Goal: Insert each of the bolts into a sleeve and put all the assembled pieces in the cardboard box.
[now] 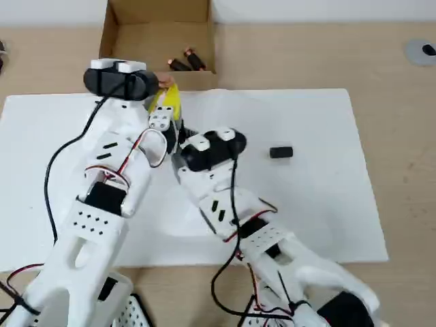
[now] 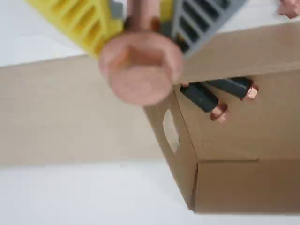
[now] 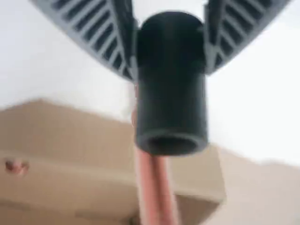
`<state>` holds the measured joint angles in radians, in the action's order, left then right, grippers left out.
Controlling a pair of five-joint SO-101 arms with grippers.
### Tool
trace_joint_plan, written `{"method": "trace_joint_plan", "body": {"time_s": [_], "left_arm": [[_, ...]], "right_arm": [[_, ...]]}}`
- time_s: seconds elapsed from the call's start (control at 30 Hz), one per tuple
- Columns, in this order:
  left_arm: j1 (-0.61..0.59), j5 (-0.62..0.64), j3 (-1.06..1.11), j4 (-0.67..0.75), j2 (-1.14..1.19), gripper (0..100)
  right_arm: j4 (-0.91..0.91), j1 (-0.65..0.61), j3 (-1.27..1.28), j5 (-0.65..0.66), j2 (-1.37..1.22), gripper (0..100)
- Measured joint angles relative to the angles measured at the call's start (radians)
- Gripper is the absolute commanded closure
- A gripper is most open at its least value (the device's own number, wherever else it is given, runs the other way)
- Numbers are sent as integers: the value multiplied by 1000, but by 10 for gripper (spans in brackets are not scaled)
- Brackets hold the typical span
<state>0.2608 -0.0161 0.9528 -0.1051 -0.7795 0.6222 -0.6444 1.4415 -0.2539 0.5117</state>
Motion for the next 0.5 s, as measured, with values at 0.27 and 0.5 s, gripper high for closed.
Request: {"method": "trace_joint_plan", "body": {"time_s": [0.27, 0.5], "left_arm": [[-74, 81, 3, 0, -44, 994], [-71, 114, 3, 0, -44, 994]], "right_arm": [[0, 2, 0, 0, -29, 988], [0, 2, 0, 0, -29, 988]]}}
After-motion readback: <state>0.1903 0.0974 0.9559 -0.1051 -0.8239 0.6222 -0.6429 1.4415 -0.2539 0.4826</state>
